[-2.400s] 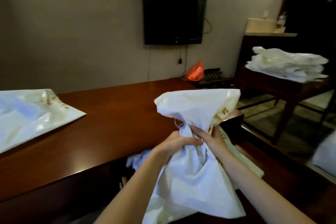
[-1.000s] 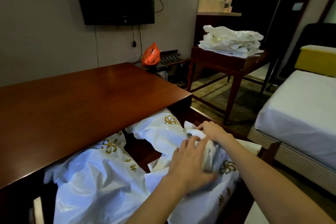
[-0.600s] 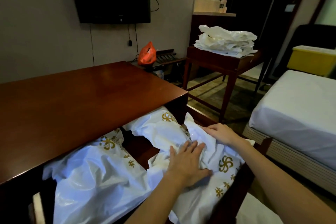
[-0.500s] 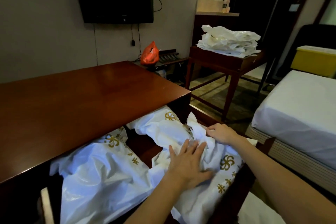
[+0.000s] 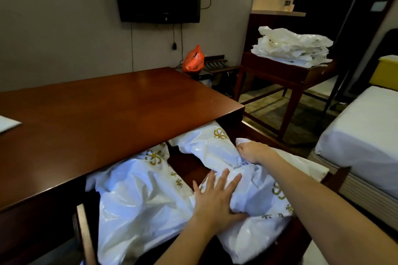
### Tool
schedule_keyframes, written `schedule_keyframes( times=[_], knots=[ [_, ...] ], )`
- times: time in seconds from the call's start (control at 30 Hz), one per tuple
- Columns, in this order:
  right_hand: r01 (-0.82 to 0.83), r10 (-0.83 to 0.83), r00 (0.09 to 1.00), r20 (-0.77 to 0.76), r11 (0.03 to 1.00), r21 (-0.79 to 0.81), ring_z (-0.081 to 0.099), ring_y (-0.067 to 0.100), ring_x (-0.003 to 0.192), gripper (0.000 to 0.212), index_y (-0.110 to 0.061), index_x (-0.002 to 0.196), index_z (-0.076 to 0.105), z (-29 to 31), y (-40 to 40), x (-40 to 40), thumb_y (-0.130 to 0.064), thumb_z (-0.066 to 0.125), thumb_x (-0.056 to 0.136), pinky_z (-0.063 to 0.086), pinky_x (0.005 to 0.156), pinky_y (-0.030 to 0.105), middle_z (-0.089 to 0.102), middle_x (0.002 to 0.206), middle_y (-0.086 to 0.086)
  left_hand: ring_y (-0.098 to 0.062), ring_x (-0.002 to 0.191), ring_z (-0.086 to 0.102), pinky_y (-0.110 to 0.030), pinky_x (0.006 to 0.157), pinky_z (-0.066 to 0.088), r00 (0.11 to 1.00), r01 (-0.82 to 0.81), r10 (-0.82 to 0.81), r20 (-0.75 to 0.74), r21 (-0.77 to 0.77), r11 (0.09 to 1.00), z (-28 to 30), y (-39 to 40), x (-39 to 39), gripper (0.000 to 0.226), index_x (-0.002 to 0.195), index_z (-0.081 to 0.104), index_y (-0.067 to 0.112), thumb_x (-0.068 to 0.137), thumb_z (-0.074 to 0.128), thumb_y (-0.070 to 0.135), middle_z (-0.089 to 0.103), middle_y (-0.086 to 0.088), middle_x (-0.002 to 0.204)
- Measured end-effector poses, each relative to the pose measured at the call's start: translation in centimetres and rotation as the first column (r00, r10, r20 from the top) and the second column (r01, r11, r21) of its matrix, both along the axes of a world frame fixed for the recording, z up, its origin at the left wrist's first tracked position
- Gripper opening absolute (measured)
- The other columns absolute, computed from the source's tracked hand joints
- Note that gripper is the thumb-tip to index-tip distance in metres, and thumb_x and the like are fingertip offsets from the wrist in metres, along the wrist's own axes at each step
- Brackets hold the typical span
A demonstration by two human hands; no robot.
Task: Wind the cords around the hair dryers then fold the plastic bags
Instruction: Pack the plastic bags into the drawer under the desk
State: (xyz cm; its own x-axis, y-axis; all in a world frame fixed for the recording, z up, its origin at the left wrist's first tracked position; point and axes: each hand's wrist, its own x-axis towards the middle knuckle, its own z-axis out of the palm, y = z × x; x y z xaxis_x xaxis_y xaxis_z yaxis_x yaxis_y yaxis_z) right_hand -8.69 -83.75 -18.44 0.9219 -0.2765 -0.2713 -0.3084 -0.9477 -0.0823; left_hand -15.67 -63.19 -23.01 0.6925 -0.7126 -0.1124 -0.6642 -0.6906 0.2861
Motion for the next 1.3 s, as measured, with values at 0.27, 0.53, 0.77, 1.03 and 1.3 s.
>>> schedule_keyframes(
  times=[0.27, 0.53, 0.77, 1.03, 1.3],
  knots=[
    [-0.136, 0.077, 0.825, 0.559, 0.989, 0.065, 0.044, 0.027, 0.126, 0.043, -0.019, 0.138, 0.041, 4.6, 7.9, 1.8, -0.025, 0.047, 0.096, 0.041, 0.099, 0.044, 0.044, 0.14, 0.004, -0.012, 0.151, 0.001, -0.056, 0.117, -0.008, 0.998, 0.021, -0.016, 0.053, -0.083, 0.996, 7.4, 6.8, 3.5, 0.059, 0.15, 0.034, 0.034, 0.097, 0.041, 0.058, 0.02, 0.007, 0.162],
    [-0.492, 0.376, 0.724, 0.578, 0.869, 0.05, 0.045, 0.025, 0.125, 0.043, -0.02, 0.138, 0.039, 8.5, 25.8, 6.8, -0.032, 0.046, 0.097, 0.041, 0.097, 0.043, 0.044, 0.14, 0.002, -0.015, 0.151, 0.009, -0.058, 0.118, 0.009, 0.788, -0.575, 0.561, 0.254, -0.021, 0.818, 12.3, 28.6, 10.0, 0.059, 0.152, 0.029, 0.03, 0.098, 0.047, 0.046, 0.022, 0.006, 0.162],
    [-0.689, 0.596, 0.662, 0.454, 0.723, 0.057, 0.04, 0.024, 0.131, 0.045, -0.02, 0.143, 0.035, 6.4, 42.0, 9.6, -0.031, 0.043, 0.1, 0.039, 0.104, 0.045, 0.037, 0.147, 0.001, -0.025, 0.149, 0.015, -0.064, 0.113, 0.021, 0.495, -0.868, 0.837, 0.232, 0.093, 0.487, 11.5, 44.7, 9.2, 0.06, 0.153, 0.023, 0.026, 0.1, 0.041, 0.047, 0.017, 0.001, 0.162],
    [-0.708, 0.677, 0.668, 0.308, 0.706, -0.016, 0.023, 0.029, 0.139, 0.043, -0.023, 0.144, 0.036, 4.5, 51.9, 10.8, -0.033, 0.03, 0.103, 0.026, 0.111, 0.054, 0.029, 0.153, 0.002, -0.028, 0.151, -0.012, -0.067, 0.112, 0.01, 0.444, -0.895, 0.867, 0.227, 0.171, 0.413, 10.1, 50.3, 11.7, 0.054, 0.149, 0.032, 0.026, 0.103, 0.026, 0.052, -0.014, 0.002, 0.164],
    [-0.725, 0.726, 0.631, 0.273, 0.678, -0.126, 0.01, 0.03, 0.144, 0.042, -0.015, 0.143, 0.038, 4.8, 53.9, 12.9, -0.021, 0.037, 0.101, 0.03, 0.108, 0.059, -0.002, 0.161, -0.002, -0.027, 0.151, 0.004, -0.055, 0.118, 0.016, 0.518, -0.854, 0.835, 0.185, 0.154, 0.496, 8.9, 51.1, 12.5, 0.054, 0.147, 0.038, 0.018, 0.105, 0.021, 0.047, 0.006, 0.005, 0.165]
  ],
)
